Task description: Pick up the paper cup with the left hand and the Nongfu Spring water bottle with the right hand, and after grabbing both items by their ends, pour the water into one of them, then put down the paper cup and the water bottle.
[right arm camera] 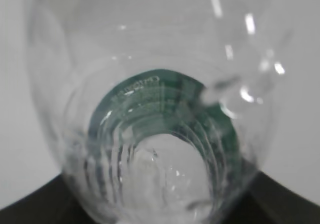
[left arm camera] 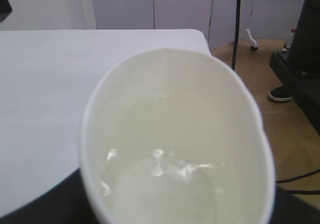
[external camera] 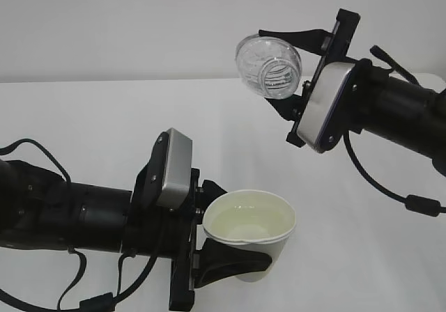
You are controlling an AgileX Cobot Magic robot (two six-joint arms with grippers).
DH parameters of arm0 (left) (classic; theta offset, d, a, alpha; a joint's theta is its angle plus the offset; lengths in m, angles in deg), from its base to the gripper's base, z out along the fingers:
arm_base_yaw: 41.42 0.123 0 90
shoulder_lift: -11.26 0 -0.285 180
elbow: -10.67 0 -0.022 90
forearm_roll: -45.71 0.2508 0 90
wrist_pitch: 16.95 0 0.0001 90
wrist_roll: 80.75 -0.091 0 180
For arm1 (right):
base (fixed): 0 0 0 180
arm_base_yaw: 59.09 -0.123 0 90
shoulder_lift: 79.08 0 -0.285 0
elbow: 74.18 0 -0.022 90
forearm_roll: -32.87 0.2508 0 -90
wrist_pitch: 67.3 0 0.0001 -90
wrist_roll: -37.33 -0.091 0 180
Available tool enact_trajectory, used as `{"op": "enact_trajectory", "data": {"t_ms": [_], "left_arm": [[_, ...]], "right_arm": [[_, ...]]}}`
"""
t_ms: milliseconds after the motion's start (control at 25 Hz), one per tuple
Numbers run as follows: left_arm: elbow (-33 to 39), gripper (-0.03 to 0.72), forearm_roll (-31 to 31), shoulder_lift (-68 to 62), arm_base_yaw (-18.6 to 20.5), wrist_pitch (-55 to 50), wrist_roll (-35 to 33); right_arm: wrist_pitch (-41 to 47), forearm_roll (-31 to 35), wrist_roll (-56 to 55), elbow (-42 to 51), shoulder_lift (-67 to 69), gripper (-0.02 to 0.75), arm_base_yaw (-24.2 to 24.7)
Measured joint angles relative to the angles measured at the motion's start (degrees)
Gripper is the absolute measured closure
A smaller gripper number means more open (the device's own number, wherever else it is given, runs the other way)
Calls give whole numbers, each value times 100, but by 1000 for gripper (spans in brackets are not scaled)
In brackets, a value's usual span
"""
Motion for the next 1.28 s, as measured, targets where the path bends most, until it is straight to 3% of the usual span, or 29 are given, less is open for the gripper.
{"op": "enact_trajectory", "data": {"t_ms": [680, 1280], "left_arm": [[0, 274, 0, 0, 0, 0, 0], [0, 274, -24, 0, 0, -8, 0]], "right_arm": [[0, 1264, -1020, 360, 0, 291, 0], [0, 2508, -1256, 675, 0, 291, 0]]}}
